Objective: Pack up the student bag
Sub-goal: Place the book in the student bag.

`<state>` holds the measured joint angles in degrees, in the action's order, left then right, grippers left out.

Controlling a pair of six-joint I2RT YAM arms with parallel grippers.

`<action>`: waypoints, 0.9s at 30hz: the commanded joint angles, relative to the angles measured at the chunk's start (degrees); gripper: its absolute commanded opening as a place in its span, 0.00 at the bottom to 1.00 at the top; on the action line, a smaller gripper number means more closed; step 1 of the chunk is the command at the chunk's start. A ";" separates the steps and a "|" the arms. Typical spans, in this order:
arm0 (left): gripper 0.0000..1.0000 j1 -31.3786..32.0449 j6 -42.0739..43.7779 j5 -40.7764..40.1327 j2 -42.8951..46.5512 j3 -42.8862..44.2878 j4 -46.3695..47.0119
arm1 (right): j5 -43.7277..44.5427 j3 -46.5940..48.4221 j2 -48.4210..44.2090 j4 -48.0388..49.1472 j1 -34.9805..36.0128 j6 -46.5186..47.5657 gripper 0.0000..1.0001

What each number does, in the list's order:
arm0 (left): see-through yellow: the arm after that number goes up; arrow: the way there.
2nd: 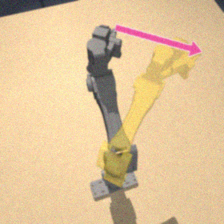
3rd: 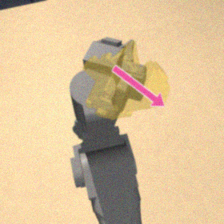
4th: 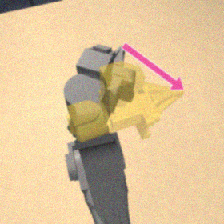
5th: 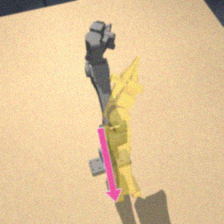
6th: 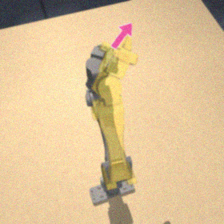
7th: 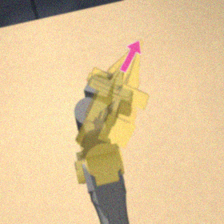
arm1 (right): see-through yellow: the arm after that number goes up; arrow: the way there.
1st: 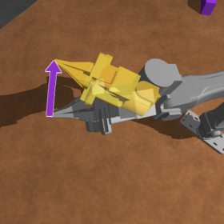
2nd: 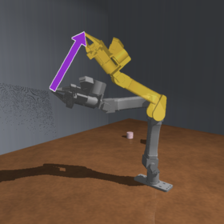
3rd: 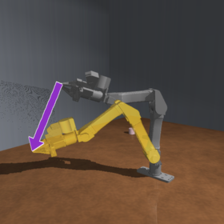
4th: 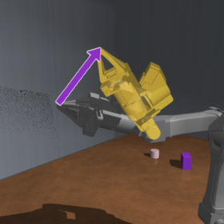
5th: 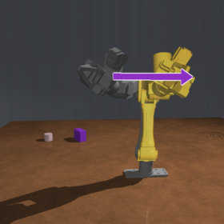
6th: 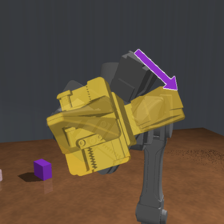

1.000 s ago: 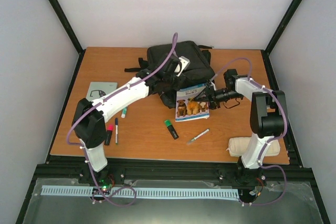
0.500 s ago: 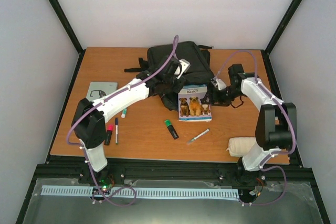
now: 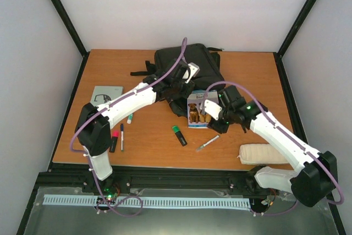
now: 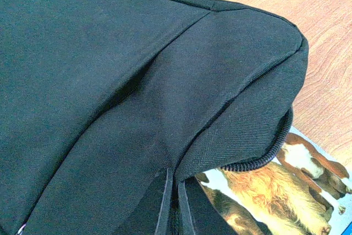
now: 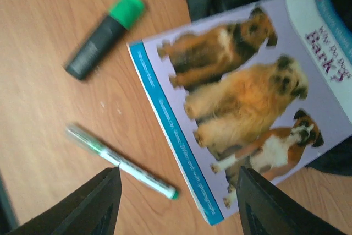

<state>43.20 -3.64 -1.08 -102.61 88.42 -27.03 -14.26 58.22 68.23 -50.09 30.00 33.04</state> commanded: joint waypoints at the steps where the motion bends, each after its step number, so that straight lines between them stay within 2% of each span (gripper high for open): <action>1: 0.01 0.39 0.33 1.48 3.04 2.89 2.54 | 14.57 -6.36 -1.07 7.61 3.13 11.17 0.57; 6: 0.01 0.40 0.30 2.02 2.86 3.69 1.68 | 19.55 -11.25 -2.10 11.21 5.33 19.45 0.61; 10: 0.01 0.39 0.39 2.43 2.40 4.49 1.04 | 23.15 -12.88 -1.05 13.37 5.51 21.88 0.62; 19: 0.01 0.37 0.71 3.30 1.13 6.22 0.20 | 24.93 -18.11 0.24 20.43 5.51 26.41 0.63; 22: 0.01 0.35 0.89 3.91 0.65 7.14 -0.29 | 25.71 -18.84 1.67 22.51 5.51 27.02 0.61; 27: 0.01 0.35 1.33 4.44 0.32 7.29 -0.31 | 28.41 -20.07 3.20 28.87 5.51 29.44 0.53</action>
<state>43.20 -3.38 1.26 -102.78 91.57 -30.57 11.11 39.27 70.67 -28.29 35.03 59.35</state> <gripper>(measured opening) 0.012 0.560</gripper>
